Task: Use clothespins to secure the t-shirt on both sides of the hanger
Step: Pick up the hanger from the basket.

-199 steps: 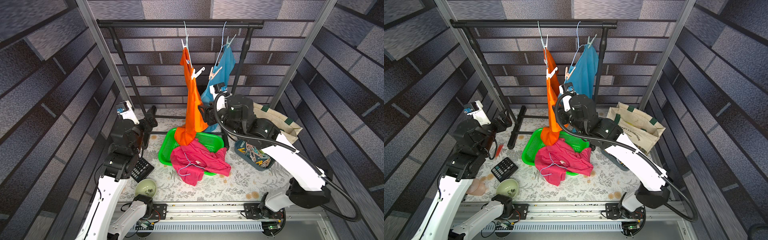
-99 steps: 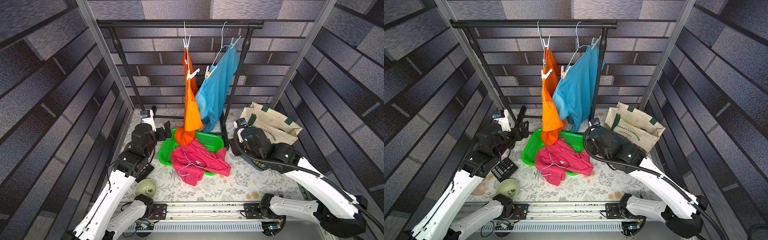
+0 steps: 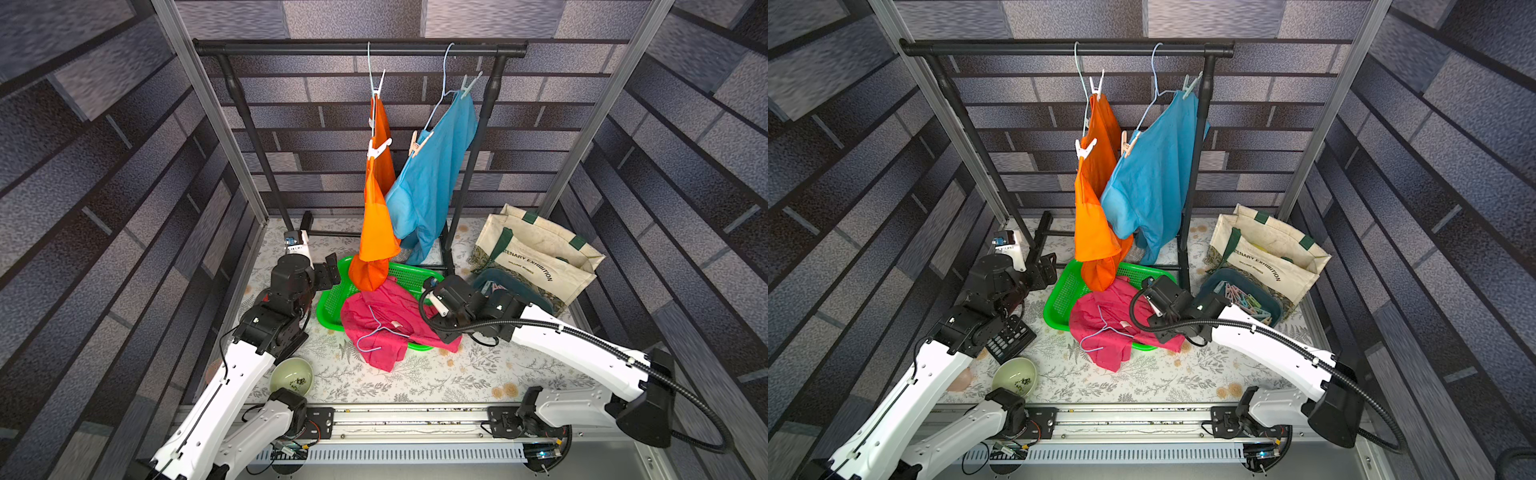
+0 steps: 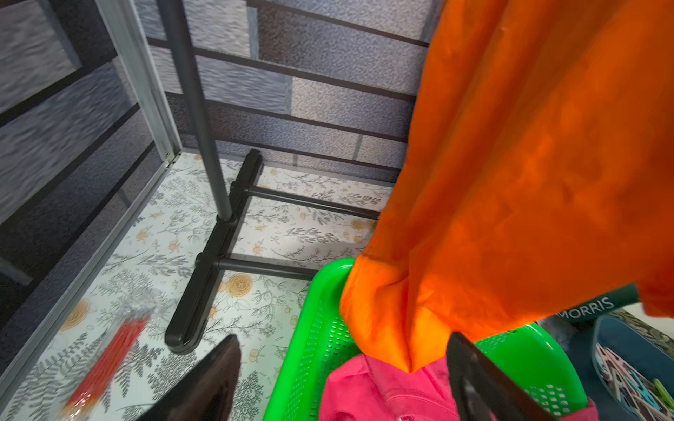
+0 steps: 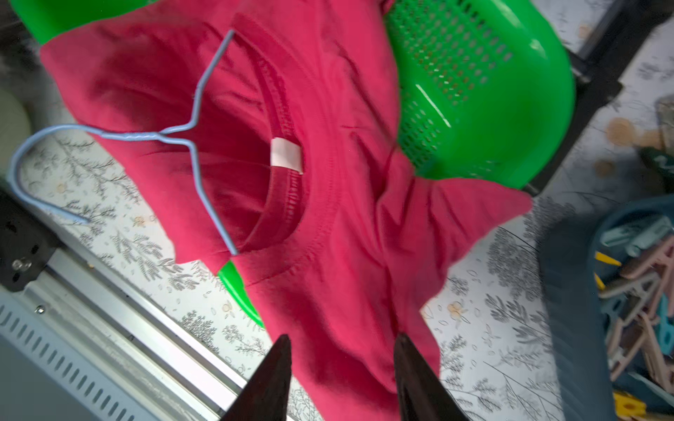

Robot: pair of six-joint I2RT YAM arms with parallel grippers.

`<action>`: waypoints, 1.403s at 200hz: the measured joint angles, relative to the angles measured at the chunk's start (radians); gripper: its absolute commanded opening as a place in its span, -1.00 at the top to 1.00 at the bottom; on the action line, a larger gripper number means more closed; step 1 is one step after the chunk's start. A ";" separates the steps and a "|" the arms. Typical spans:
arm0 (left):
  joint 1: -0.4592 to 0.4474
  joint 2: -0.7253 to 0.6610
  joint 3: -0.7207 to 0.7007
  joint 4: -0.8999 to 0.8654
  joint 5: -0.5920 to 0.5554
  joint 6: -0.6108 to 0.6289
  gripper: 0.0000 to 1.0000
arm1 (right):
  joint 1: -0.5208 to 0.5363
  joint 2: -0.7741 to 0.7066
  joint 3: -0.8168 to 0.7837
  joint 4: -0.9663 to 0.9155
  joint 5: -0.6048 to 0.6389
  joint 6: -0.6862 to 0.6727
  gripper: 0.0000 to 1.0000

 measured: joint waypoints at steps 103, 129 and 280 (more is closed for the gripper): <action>0.056 -0.009 -0.003 -0.032 0.050 -0.043 -0.99 | 0.063 0.179 0.003 0.150 -0.076 -0.119 -0.04; 0.061 0.003 -0.002 -0.033 0.072 -0.043 -0.99 | 0.063 0.206 0.003 0.160 -0.034 -0.138 0.04; 0.110 0.021 0.018 -0.067 0.177 -0.039 -1.00 | 0.033 0.261 -0.021 0.183 0.066 -0.137 0.11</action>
